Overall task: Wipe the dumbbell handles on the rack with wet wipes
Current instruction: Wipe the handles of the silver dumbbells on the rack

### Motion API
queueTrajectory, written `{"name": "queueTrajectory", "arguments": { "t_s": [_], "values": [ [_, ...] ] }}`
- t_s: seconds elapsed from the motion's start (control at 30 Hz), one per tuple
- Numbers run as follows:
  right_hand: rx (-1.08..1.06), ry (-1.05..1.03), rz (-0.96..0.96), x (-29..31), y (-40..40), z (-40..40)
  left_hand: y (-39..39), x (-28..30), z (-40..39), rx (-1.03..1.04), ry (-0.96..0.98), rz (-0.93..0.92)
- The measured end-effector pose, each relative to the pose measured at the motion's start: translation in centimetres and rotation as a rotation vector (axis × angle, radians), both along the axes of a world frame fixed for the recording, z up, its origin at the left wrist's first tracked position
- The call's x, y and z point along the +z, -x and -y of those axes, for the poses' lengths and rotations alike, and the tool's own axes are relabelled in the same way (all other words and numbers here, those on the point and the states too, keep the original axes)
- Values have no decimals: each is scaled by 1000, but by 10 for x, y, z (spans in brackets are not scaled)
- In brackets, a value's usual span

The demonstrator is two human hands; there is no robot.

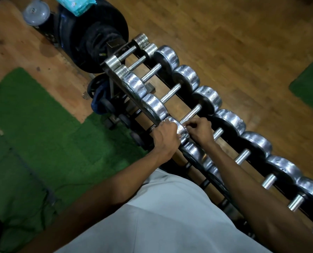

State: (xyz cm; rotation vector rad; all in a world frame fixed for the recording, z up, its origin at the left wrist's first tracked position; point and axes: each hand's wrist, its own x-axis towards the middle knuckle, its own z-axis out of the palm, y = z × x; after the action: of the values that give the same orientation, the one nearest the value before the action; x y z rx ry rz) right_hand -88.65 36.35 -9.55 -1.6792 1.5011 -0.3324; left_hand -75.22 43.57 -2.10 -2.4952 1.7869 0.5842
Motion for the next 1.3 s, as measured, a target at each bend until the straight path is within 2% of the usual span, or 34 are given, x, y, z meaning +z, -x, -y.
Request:
{"name": "queueTrajectory", "arguments": {
  "t_s": [0.1,0.27,0.4,0.5,0.57,0.67,0.77,0.93,1.1,1.3],
  "values": [
    [-196,-122,57,1,-6,-4,0,0,0,-23,4,4],
    [-443,-341,13,-5,-21,-5,0,2,2,-34,7,-10],
    [-655,-604,379,2,-25,7,-1,2,1,-30,13,-35],
    [-729,-782,509,0,-26,10,-2,0,1,-35,23,-66],
    [-700,-862,570,-5,-26,14,-2,0,2,-37,18,-79],
    [-692,-899,647,5,-30,20,-3,1,4,-35,7,-87],
    [-825,-907,836,9,-34,27,-5,-1,4,-31,0,-92],
    [-1085,-879,981,5,-32,50,-6,0,4,-30,-1,-98],
    [-1261,-770,988,23,-29,61,-6,1,5,-41,-6,-94],
    [-1182,-611,881,10,-33,60,-7,0,6,-48,-18,-79]
  ]
}}
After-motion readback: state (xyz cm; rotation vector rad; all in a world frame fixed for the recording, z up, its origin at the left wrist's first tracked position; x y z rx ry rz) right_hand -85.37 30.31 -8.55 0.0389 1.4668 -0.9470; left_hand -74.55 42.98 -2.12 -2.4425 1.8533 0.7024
